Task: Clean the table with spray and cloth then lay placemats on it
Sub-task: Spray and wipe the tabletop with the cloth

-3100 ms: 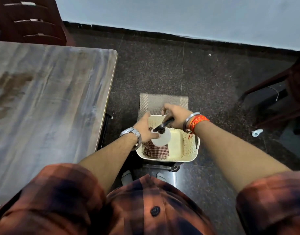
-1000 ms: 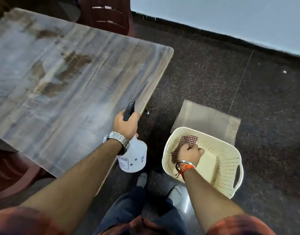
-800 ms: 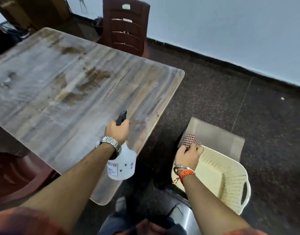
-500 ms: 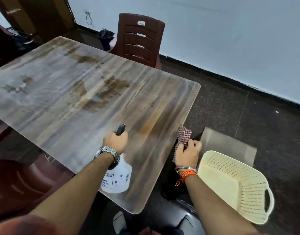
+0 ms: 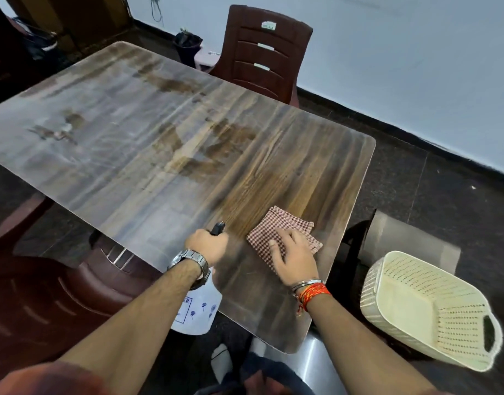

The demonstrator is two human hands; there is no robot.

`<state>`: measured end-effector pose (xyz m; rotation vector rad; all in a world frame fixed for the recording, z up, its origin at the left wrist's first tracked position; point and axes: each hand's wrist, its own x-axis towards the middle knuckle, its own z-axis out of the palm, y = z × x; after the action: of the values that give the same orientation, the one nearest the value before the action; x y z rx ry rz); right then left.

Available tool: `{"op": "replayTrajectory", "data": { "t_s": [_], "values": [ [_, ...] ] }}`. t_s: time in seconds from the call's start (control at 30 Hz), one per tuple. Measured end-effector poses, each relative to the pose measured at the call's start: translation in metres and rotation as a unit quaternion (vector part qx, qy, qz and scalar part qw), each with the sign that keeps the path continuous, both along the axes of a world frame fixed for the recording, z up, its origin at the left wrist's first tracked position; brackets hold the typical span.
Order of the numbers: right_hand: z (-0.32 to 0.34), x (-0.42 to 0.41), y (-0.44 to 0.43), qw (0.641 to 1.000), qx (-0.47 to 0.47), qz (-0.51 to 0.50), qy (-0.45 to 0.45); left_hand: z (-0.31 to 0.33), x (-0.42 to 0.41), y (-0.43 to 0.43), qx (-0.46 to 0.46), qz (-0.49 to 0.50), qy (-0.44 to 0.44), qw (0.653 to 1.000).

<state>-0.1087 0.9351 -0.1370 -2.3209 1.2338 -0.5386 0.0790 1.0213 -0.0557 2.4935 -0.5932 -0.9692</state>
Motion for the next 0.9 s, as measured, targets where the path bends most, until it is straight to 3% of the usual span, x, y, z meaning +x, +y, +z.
{"op": "replayTrajectory", "data": {
  "t_s": [0.13,0.2,0.37,0.7,0.9],
  "values": [
    [-0.02,0.016,-0.007,0.969,0.016,0.087,0.23,0.0,0.015,0.006,-0.01,0.024,-0.01,1.0],
    [-0.028,0.022,-0.007,0.959,-0.003,0.084,0.269,0.002,0.025,0.009,-0.009,0.034,-0.013,0.999],
    [-0.038,0.054,-0.026,0.97,-0.032,0.02,0.239,-0.001,0.056,0.014,-0.007,0.088,-0.008,0.996],
    [-0.04,0.142,-0.046,0.968,-0.017,0.011,0.252,-0.014,0.088,0.029,-0.025,0.108,-0.022,0.994],
    [-0.033,0.218,0.03,0.959,-0.013,0.131,0.249,-0.015,0.114,0.066,-0.025,0.083,-0.061,0.994]
  ]
}}
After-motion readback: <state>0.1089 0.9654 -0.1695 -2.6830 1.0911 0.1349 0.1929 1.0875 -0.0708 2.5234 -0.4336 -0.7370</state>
